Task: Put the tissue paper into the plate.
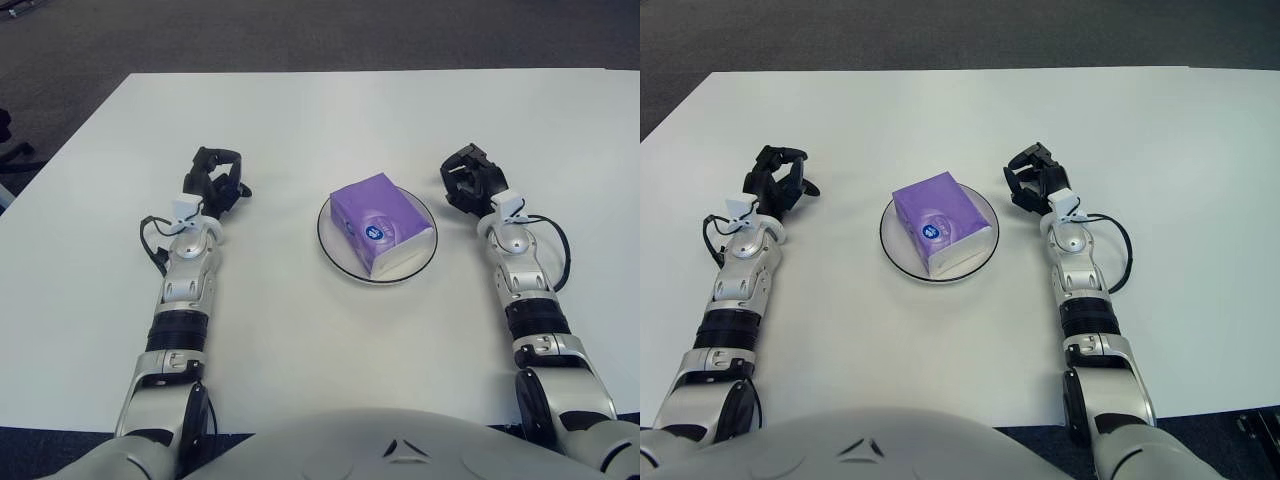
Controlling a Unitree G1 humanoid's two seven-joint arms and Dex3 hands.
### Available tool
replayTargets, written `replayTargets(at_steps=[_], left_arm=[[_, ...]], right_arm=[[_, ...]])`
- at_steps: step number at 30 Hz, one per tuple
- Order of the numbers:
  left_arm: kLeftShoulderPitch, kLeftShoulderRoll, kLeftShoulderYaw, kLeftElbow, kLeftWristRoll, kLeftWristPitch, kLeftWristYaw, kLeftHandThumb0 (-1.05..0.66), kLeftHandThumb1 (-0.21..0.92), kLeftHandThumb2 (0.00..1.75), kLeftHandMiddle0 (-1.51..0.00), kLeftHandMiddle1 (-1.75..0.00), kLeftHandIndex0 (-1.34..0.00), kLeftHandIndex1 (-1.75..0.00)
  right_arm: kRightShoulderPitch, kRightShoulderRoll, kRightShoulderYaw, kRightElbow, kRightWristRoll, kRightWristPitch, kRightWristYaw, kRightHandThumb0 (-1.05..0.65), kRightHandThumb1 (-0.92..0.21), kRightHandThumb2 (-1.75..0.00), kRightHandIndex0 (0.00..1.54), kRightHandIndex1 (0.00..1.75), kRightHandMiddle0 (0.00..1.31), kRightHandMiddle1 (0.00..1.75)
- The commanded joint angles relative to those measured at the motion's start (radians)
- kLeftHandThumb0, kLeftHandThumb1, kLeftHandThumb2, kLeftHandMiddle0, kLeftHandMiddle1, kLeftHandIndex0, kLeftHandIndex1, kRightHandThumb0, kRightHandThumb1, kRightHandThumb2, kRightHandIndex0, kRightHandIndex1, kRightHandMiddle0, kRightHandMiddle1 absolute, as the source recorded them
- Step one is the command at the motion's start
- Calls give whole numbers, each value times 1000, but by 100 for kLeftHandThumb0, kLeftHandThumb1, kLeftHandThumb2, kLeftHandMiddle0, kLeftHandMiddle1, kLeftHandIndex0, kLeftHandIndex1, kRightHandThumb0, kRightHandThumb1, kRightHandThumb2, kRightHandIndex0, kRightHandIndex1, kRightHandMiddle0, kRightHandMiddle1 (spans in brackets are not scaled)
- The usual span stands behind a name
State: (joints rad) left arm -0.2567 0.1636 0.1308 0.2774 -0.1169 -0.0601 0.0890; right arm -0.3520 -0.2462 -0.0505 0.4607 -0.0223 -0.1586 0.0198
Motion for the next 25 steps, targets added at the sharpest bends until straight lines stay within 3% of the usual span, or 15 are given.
replayTargets(at_steps=[1,25], left_arm=[[106,-53,-17,39,14,11,0,-36,92,38,-86,-175,-34,-161],[145,-75,-38,49,24,-13,-13,-36,92,36,-86,-175,-37,-158]], right_arm=[[117,43,16,50,-8,44,1,-37,-78,-66,66,171,34,169],[126,45,5,17,3,57,-11,-37,-78,-65,66,170,34,169]])
